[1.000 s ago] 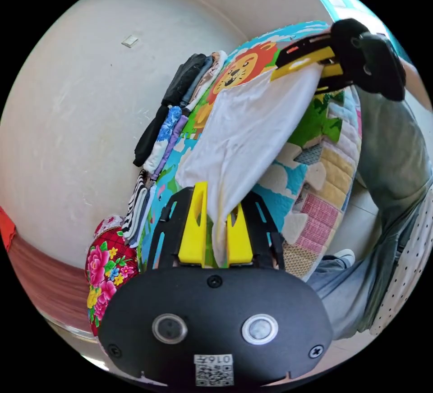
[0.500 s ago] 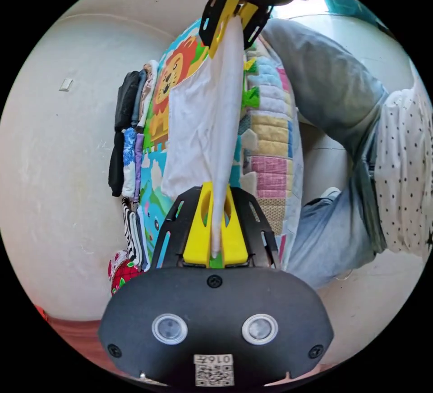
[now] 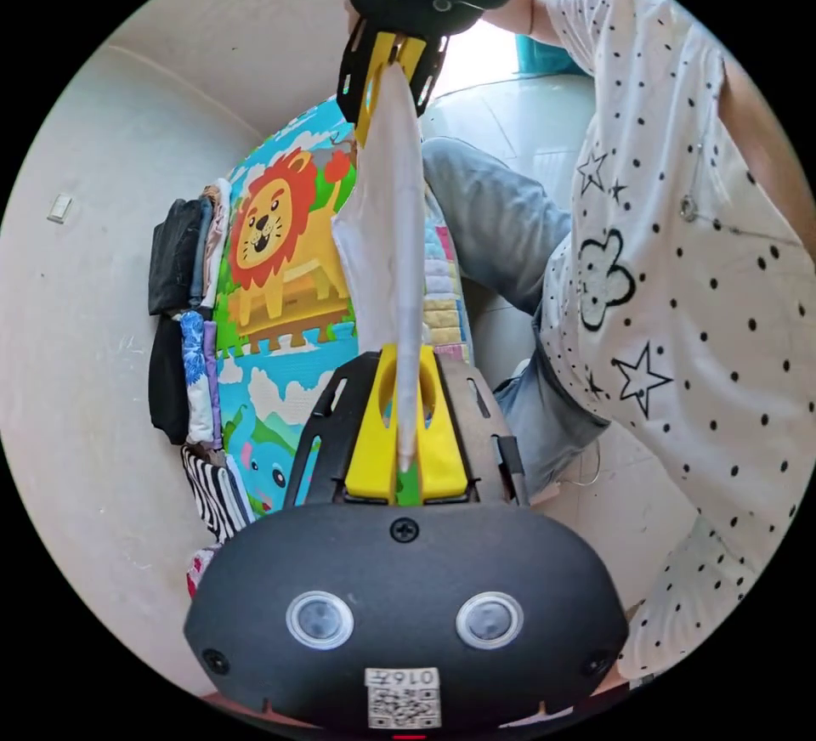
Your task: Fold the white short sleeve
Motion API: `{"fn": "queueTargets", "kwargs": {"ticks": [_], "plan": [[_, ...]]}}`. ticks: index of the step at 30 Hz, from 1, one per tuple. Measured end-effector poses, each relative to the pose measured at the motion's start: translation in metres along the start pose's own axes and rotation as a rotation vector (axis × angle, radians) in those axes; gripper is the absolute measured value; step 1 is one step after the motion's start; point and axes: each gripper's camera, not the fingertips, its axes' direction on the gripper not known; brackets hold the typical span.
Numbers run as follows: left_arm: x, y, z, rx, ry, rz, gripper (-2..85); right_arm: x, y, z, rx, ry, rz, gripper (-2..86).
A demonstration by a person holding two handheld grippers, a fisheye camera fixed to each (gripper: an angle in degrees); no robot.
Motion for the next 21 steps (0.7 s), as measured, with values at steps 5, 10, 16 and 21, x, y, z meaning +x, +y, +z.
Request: {"fn": "queueTargets", "kwargs": {"ticks": [5,10,16,21], "plan": [[-0.089,-0.004,-0.004,0.026,0.081,-0.006,-0.9,0.057,0.014,0.023,0.05,-0.113,0.013,0.8],[-0.253,-0.023,0.02,-0.091,-0.018,-0.045,-0.9,0.143,0.021,0.096,0.02,-0.259,0.049,0.6],[-0.434,-0.036,-0.041,0.071,-0.552,-0.173,-1.0,0.318,0.056,0.165,-0.179,0.159,0.332,0.7],[-0.525,-0.027,0.004,0.231,-0.797,-0.39,-1.0,0.398,0.074,0.237,-0.203,0.547,0.435,1.0]]}}
